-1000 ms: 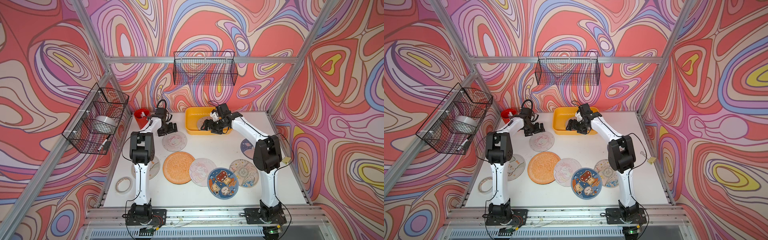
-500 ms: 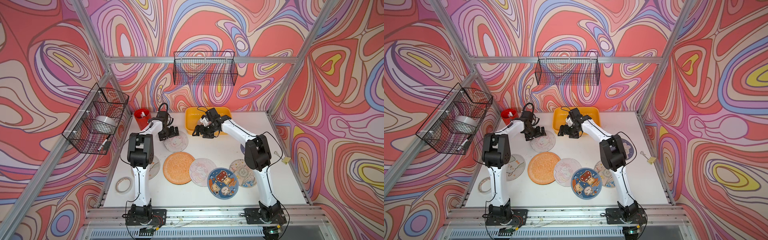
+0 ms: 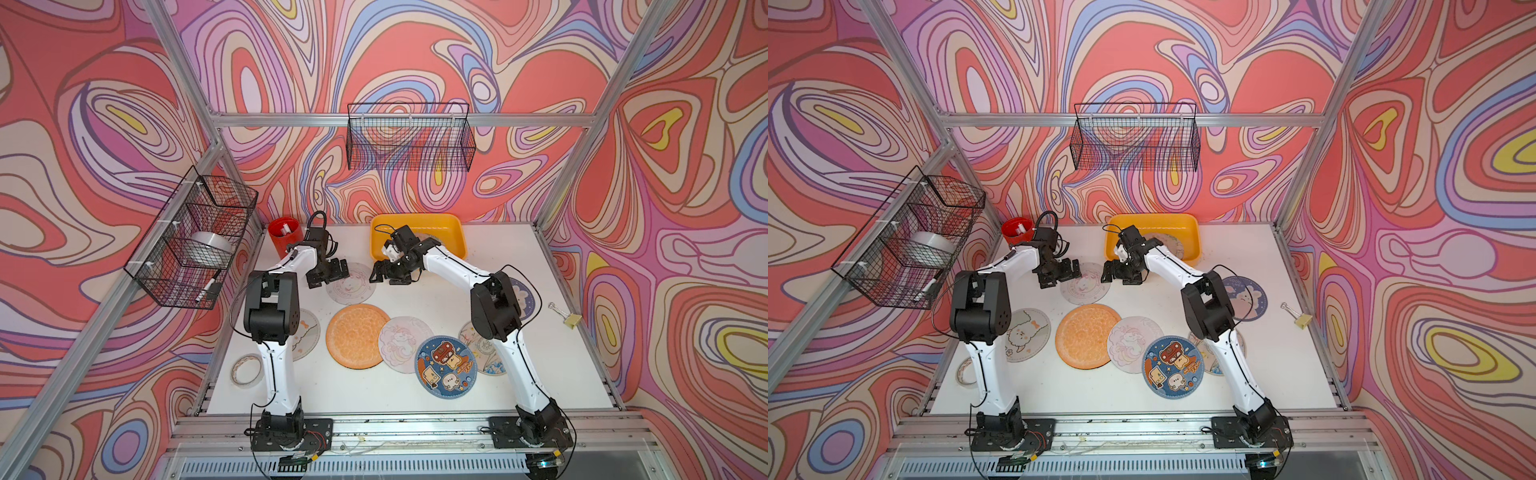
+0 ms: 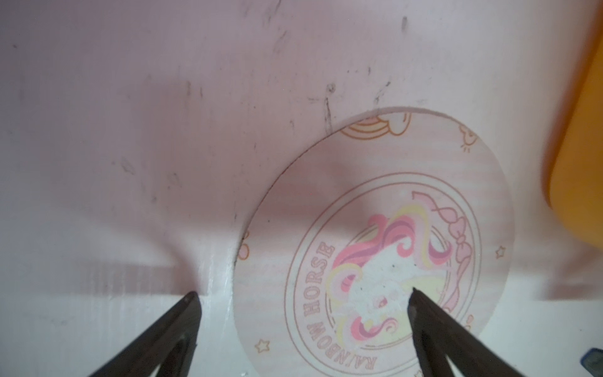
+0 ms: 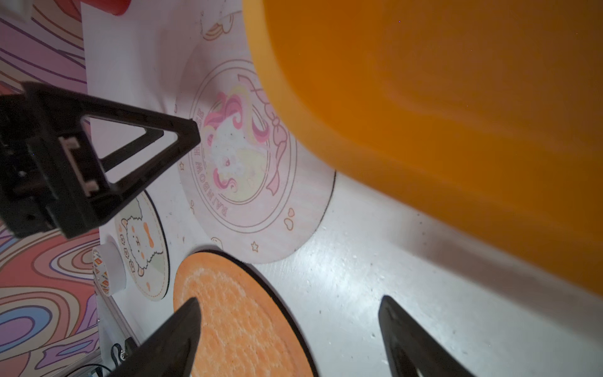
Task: Put the coasters into the storage box
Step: Pick up the coaster from the center of the board.
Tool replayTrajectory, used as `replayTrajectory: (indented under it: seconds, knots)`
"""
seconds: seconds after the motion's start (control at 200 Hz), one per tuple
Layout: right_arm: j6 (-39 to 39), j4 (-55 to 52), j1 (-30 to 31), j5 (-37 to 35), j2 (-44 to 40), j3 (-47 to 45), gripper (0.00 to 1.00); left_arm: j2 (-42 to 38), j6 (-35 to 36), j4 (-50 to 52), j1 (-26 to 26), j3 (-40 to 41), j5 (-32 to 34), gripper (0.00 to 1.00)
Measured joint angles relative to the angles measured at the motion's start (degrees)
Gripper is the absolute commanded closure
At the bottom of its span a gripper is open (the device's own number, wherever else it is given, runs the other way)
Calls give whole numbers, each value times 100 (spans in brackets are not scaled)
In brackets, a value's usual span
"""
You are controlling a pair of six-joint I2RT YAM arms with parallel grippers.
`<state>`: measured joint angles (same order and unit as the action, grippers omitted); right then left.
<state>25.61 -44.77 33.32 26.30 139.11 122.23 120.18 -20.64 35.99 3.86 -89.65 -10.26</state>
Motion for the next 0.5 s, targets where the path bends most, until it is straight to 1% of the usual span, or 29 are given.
replayTrajectory:
  seconds: [0.255, 0.501]
  knots:
    - [186, -61, 214, -275, 365, 247, 21, -103, -42, -162, 0, 269, -96, 9]
    - [372, -81, 299, -459, 538, 581, 28, -107, -101, -310, -11, 313, -409, 17]
